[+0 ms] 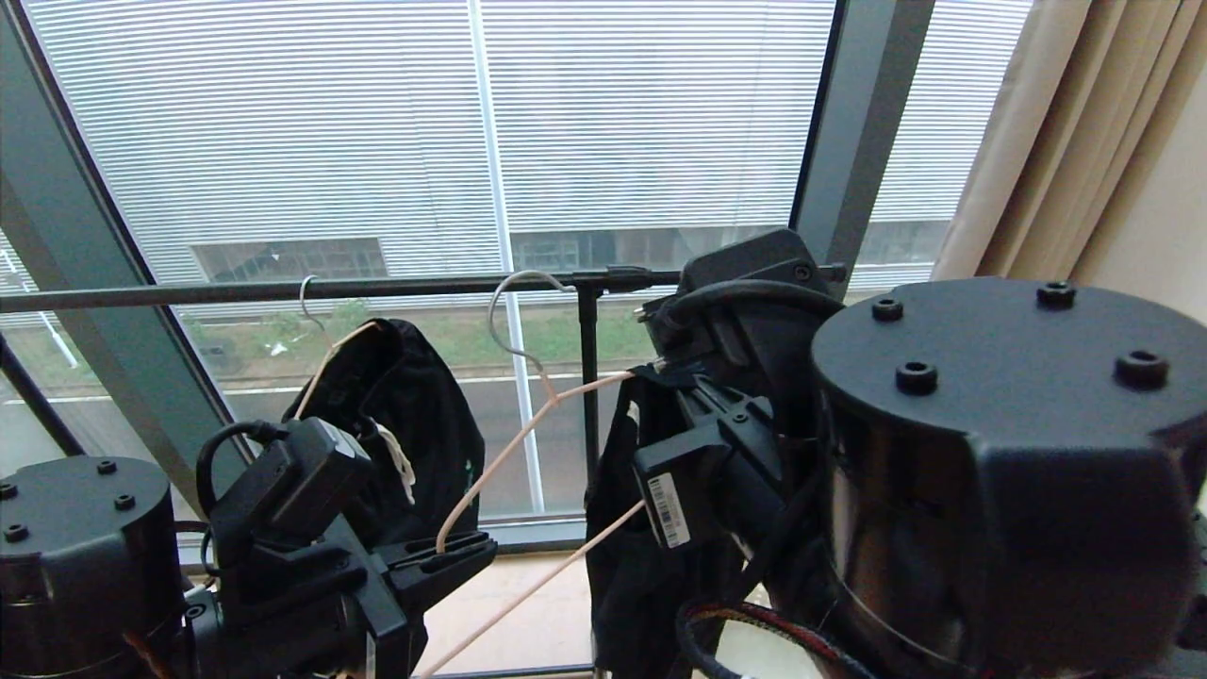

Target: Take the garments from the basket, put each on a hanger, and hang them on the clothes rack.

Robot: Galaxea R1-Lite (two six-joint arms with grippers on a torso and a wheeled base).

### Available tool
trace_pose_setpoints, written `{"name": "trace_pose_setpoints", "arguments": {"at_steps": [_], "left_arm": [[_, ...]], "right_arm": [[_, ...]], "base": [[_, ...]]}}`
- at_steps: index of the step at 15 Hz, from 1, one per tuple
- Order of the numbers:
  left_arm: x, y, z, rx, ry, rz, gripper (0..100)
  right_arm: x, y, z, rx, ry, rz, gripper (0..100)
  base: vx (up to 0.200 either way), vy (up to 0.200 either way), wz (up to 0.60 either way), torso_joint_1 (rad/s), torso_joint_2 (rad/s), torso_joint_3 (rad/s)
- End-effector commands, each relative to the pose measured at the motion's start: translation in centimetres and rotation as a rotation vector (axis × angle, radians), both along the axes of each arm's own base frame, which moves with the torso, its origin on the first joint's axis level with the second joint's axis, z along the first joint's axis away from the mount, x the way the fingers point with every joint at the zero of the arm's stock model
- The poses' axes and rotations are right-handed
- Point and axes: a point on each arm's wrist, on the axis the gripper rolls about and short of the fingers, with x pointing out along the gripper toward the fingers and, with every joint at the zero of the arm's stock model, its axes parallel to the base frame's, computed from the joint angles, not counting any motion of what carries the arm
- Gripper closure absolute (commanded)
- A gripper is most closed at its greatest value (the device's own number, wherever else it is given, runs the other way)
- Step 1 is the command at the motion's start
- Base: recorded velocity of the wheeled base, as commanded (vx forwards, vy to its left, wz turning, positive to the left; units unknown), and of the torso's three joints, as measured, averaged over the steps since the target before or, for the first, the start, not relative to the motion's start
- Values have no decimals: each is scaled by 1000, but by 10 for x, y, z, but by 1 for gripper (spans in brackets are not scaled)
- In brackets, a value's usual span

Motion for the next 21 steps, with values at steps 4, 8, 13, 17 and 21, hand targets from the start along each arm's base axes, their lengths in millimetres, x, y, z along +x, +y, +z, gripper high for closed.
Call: {"name": "trace_pose_setpoints", "arguments": {"at_steps": [4, 8, 13, 17, 21], "left_arm": [[5, -5, 0, 3, 4, -7, 100], [5, -7, -1, -13, -13, -14, 100], [4, -6, 0, -16, -16, -15, 100], [-2, -3, 3, -26, -34, -21, 100], [-3, -2, 3, -26, -36, -21, 100]], "right_arm": [[-6, 29, -3, 90, 20, 32, 100], [-9, 34, 8, 205, 27, 39, 100], [-10, 34, 6, 203, 28, 38, 0], [-3, 21, 8, 201, 25, 5, 0], [-5, 0, 13, 193, 24, 0, 0]], "base": [[0, 0, 0, 0, 0, 0], [0, 0, 0, 0, 0, 0], [0, 0, 0, 0, 0, 0], [0, 0, 0, 0, 0, 0], [0, 0, 0, 0, 0, 0]]}}
